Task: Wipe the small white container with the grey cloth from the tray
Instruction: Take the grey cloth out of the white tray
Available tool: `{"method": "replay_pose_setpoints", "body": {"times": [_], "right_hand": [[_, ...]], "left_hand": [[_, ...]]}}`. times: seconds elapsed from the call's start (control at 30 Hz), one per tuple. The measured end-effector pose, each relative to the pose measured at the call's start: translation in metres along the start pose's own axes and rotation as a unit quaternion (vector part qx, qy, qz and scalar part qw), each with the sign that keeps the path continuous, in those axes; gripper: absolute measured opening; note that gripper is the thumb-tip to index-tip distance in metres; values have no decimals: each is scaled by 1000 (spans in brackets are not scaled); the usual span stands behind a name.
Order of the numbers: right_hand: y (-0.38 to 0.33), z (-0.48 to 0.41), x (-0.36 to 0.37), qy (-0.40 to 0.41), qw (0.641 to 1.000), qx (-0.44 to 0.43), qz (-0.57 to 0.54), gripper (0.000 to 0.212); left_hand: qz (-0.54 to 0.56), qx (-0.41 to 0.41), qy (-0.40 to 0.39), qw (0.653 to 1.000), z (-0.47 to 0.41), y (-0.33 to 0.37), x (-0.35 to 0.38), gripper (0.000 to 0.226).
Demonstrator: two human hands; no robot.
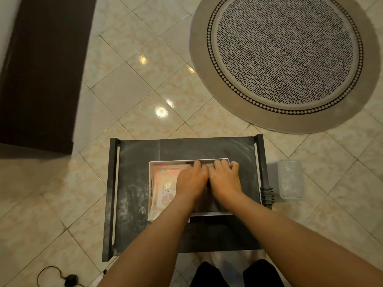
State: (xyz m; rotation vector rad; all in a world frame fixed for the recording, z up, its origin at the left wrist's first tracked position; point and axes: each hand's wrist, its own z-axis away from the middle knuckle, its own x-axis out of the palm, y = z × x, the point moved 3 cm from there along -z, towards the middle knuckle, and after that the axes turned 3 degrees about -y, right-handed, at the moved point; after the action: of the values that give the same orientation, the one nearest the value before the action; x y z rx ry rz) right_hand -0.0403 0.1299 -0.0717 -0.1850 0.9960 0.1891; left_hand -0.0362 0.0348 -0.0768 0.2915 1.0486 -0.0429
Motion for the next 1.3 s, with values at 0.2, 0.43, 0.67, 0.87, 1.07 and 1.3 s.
{"method": "replay_pose_setpoints", "body": {"times": [0.2, 0.43, 0.67, 0.87, 1.07, 1.3], "right_hand": [[2, 24, -35, -39, 983, -24, -176, 21], [28, 61, -104, -33, 964, -24, -263, 18], [81, 104, -191, -1, 902, -32, -431, 26], [144, 136, -248, 2, 779, -47, -625, 59], [204, 156, -282, 8, 775, -98, -624, 62], [269, 169, -277, -62, 754, -140, -639, 59]], "left_hand": [[82, -24, 5, 996, 12, 4, -34, 7], [10, 28, 28, 999, 43, 4, -106, 15], [393, -51, -11, 918, 79, 22, -192, 14], [613, -99, 38, 783, 95, 82, -242, 26], [671, -96, 86, 730, 88, 172, -274, 25], [668, -167, 142, 711, 63, 231, -265, 25]]}}
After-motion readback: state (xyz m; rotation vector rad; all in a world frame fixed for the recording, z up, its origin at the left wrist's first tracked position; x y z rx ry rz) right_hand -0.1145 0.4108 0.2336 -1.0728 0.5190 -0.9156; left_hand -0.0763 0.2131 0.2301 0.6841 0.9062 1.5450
